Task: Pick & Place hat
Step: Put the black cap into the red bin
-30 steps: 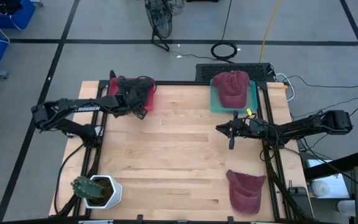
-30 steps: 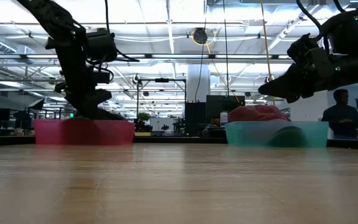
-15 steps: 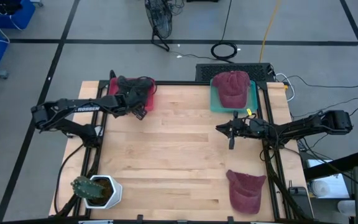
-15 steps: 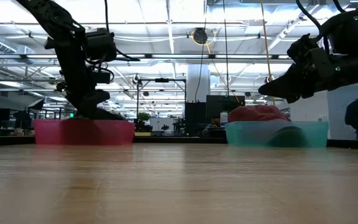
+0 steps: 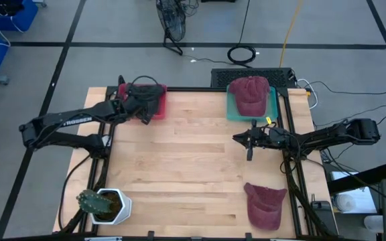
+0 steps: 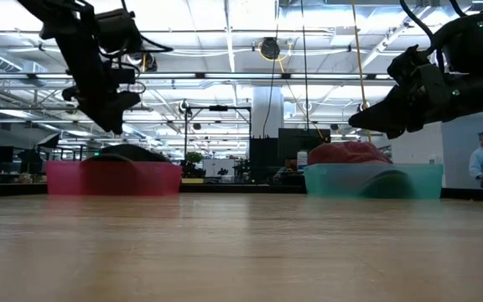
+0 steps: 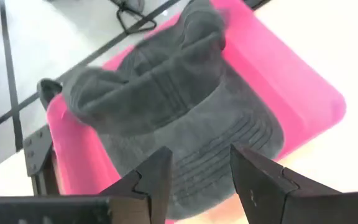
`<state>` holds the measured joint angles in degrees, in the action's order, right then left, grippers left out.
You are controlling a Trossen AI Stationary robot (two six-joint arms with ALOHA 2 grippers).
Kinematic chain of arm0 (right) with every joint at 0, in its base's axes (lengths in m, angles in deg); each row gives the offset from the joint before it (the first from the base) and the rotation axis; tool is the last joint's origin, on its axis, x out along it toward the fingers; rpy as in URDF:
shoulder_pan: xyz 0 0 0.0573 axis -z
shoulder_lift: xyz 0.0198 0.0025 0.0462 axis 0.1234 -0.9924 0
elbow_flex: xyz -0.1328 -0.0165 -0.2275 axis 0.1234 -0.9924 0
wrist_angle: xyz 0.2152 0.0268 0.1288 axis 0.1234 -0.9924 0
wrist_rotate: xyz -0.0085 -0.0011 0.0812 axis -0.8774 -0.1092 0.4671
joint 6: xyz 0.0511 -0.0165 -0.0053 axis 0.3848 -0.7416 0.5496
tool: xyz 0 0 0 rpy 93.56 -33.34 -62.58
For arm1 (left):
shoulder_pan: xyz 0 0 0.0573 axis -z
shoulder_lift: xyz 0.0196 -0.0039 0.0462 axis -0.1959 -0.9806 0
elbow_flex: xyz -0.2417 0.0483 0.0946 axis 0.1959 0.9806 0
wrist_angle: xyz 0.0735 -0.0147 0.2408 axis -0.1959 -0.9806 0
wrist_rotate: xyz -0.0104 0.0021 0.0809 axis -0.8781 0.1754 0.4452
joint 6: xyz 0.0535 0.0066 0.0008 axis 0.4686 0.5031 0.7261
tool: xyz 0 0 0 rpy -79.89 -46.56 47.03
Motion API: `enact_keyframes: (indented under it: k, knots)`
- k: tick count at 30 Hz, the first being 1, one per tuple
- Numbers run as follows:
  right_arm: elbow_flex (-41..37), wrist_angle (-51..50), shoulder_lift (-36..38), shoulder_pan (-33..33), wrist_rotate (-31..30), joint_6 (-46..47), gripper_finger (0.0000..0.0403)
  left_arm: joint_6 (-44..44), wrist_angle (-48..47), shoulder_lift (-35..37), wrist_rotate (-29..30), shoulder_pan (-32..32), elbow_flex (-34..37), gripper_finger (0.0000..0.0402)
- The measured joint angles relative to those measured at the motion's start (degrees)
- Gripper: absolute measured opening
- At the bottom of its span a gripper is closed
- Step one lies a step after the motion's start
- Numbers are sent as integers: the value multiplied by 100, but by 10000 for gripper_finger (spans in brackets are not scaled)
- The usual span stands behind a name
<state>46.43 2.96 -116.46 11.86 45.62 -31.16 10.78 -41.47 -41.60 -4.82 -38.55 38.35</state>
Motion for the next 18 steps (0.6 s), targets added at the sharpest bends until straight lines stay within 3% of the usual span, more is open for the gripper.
enact_keyframes:
  k: [6,12,18]
  knots:
    - [-4,3,0,1,2,2,22,-104,19,-341,15,-165,271,165]
    - [-4,2,0,-1,2,2,22,-48,187,-845,548,-593,713,165]
    - [-3,2,1,-1,2,2,22,250,1306,-943,289,-961,1173,165]
